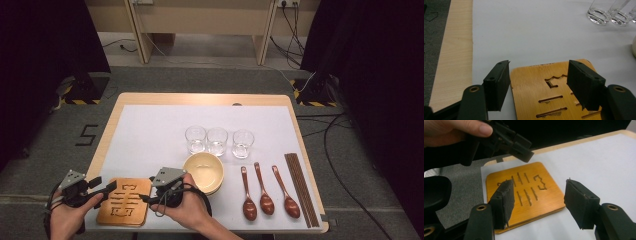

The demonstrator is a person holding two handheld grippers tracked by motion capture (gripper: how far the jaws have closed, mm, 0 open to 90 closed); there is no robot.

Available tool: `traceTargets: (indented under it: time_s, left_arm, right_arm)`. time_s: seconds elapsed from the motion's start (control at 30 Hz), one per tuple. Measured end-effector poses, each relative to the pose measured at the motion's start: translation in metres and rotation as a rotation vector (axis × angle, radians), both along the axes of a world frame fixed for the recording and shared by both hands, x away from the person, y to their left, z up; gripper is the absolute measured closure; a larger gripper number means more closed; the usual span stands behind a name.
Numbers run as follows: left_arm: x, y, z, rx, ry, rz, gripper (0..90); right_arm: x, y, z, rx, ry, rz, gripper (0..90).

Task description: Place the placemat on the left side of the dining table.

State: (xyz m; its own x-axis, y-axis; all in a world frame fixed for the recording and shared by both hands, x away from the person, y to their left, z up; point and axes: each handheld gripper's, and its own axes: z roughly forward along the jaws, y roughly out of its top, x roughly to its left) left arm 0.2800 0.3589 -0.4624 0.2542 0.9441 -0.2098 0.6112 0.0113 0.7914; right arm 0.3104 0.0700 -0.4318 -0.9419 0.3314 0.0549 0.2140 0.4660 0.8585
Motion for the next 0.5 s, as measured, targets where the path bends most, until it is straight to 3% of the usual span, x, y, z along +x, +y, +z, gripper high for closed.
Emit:
traceTargets:
  time_s: [0.27,0.37,0.5]
  left_arm:
    - [0.003,0.006,-0.012,-0.033,0.037,0.003,34.6]
    - [0.003,0.007,-0.016,-0.044,0.047,0.005,34.6]
    - [0.003,0.009,-0.018,-0.043,0.056,0.003,35.0]
  right_arm:
    - [-0.001,0.016,-0.042,-0.023,0.078,0.013,41.2]
    - [-0.002,0.019,-0.047,-0.024,0.1,0.008,40.9]
    - [-0.003,0.021,-0.053,-0.039,0.086,0.01,40.4]
